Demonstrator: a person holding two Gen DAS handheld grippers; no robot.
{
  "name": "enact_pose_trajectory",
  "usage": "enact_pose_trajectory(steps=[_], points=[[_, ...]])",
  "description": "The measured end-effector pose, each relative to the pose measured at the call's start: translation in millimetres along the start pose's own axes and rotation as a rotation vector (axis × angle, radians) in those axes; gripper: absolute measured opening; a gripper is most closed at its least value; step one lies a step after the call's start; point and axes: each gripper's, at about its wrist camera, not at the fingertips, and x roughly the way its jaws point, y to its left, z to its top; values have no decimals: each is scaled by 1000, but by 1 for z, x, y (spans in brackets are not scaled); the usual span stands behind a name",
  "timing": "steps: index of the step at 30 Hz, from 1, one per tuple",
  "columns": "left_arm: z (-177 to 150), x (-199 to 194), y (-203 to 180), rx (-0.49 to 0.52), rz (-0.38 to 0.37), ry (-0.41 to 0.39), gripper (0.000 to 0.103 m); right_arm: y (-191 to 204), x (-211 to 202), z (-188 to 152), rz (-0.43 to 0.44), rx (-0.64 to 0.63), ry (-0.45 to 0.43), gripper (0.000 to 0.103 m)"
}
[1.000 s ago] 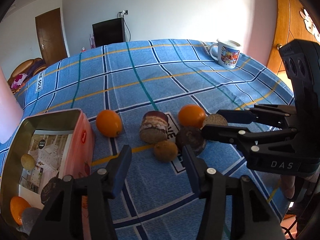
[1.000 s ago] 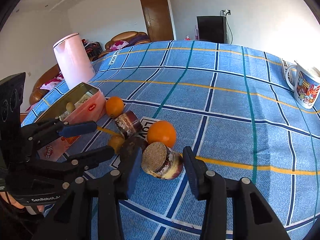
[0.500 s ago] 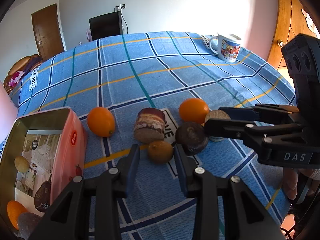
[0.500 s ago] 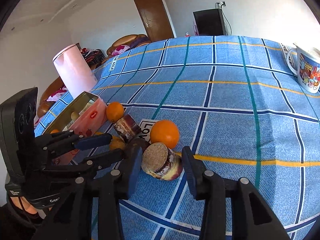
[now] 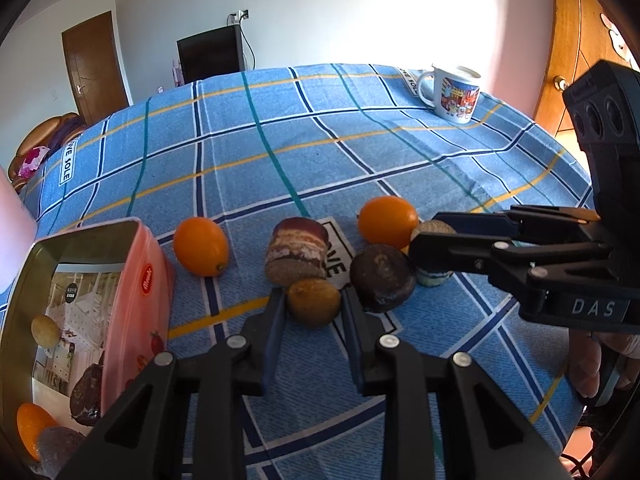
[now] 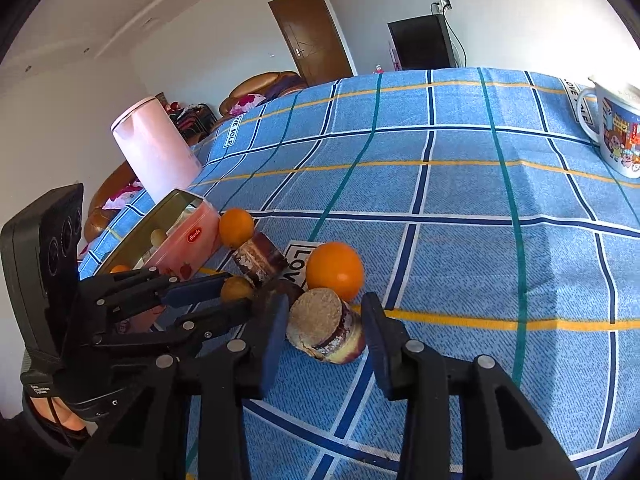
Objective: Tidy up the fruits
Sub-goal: 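Grasp the small brown kiwi with the left tool while the right tool grasps the beige-lidded jar, then lift the kiwi and jar and carry them over the tin box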
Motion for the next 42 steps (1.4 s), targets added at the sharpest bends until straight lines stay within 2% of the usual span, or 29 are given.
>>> enact_pose_trajectory(steps=[9,14,36,42], points=[[0,-8,3,-9,11,-48,30,9,-2,0,-38,-51,-24,36],[-1,-16,5,-16,22,-88,30,11,-9,0,-28,-61,-59,36],[-10,-55,12,-49,82,-304,29,34,-51,-10,-79,-164,-297,36],[-14,-65,14,-63,103,-361,29,43,-54,-12,-78,-192,-326,36]])
